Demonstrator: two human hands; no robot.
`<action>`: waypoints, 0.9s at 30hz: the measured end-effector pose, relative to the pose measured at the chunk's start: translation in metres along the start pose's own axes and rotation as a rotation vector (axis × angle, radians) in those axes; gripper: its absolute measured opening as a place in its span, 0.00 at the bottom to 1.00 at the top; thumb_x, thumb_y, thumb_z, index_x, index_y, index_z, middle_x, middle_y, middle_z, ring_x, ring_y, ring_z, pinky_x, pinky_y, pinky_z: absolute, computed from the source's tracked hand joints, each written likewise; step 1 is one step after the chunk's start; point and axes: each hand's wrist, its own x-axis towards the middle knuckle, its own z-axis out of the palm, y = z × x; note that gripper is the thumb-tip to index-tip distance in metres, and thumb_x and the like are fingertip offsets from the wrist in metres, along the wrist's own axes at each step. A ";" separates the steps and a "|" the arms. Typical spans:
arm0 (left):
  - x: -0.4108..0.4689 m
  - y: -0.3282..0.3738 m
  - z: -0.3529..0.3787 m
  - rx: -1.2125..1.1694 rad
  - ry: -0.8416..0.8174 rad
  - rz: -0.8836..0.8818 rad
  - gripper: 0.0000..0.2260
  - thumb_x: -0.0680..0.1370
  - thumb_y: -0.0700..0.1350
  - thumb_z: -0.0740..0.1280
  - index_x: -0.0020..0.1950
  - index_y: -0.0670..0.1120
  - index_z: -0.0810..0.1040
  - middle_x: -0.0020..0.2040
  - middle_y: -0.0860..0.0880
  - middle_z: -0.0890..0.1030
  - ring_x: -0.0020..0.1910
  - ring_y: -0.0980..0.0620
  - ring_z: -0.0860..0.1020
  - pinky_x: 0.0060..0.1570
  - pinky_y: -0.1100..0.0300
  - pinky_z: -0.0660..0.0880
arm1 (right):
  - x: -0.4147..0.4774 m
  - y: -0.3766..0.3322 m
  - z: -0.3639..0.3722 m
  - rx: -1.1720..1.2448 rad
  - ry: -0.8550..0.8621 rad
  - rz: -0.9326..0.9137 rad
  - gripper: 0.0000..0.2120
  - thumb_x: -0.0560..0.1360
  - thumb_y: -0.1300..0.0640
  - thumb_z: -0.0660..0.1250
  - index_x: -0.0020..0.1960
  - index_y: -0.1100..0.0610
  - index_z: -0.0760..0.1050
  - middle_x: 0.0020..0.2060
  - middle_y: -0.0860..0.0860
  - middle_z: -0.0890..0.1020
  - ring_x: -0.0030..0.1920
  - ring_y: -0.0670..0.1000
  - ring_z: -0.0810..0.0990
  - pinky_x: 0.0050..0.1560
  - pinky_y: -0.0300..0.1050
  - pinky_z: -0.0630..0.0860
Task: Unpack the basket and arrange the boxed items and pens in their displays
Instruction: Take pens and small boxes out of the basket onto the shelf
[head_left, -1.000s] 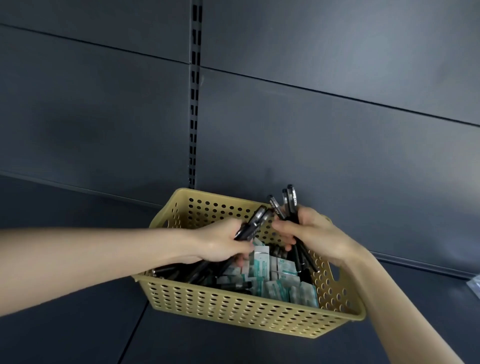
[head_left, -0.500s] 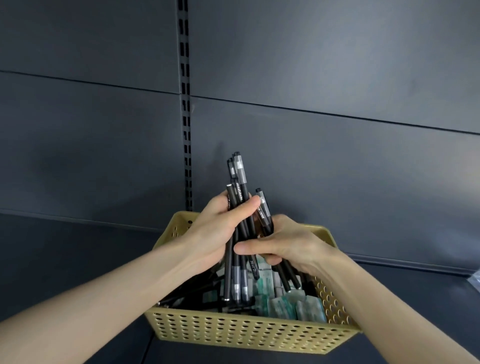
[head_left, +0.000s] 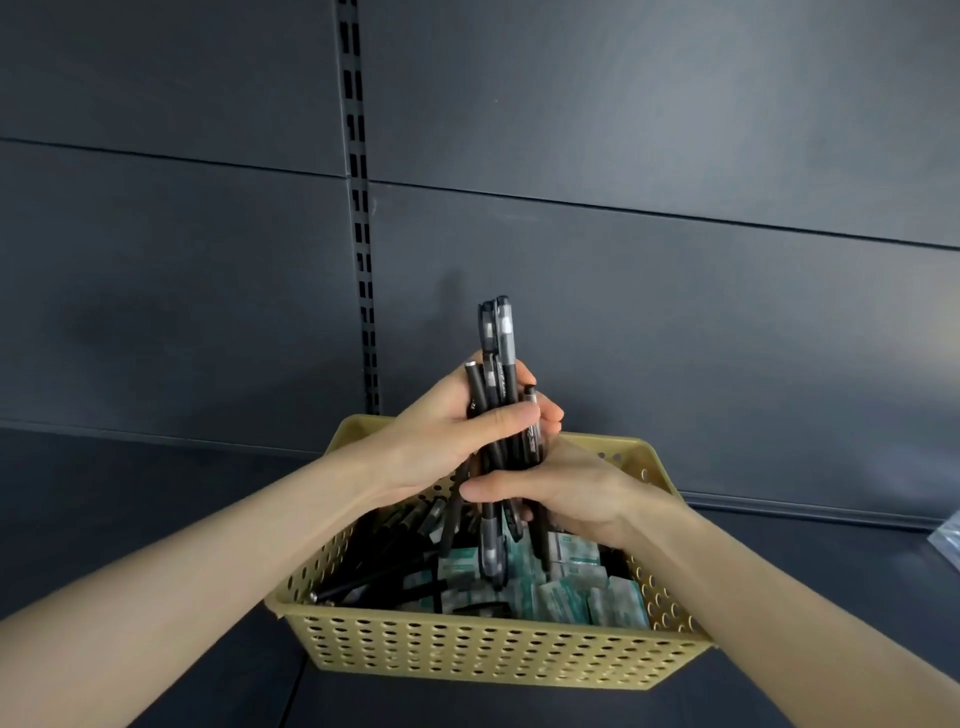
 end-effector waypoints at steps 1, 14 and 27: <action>0.001 0.000 -0.001 0.032 -0.018 0.002 0.10 0.77 0.42 0.66 0.57 0.44 0.70 0.52 0.45 0.83 0.55 0.46 0.81 0.52 0.60 0.76 | 0.000 0.001 -0.001 -0.009 0.017 -0.005 0.14 0.67 0.58 0.76 0.51 0.54 0.78 0.46 0.49 0.83 0.48 0.47 0.81 0.50 0.41 0.76; -0.003 -0.014 -0.006 0.126 -0.004 -0.093 0.20 0.74 0.49 0.67 0.65 0.46 0.72 0.58 0.54 0.81 0.61 0.56 0.77 0.60 0.65 0.72 | 0.000 0.008 -0.001 0.004 -0.026 -0.102 0.12 0.71 0.64 0.71 0.51 0.52 0.77 0.44 0.46 0.84 0.48 0.43 0.82 0.46 0.32 0.76; -0.002 0.000 0.001 0.271 0.023 -0.111 0.18 0.77 0.53 0.62 0.62 0.44 0.74 0.54 0.54 0.83 0.49 0.46 0.82 0.39 0.56 0.79 | -0.002 0.002 -0.001 0.209 -0.046 -0.052 0.05 0.73 0.62 0.69 0.47 0.60 0.81 0.42 0.52 0.84 0.41 0.49 0.80 0.47 0.42 0.79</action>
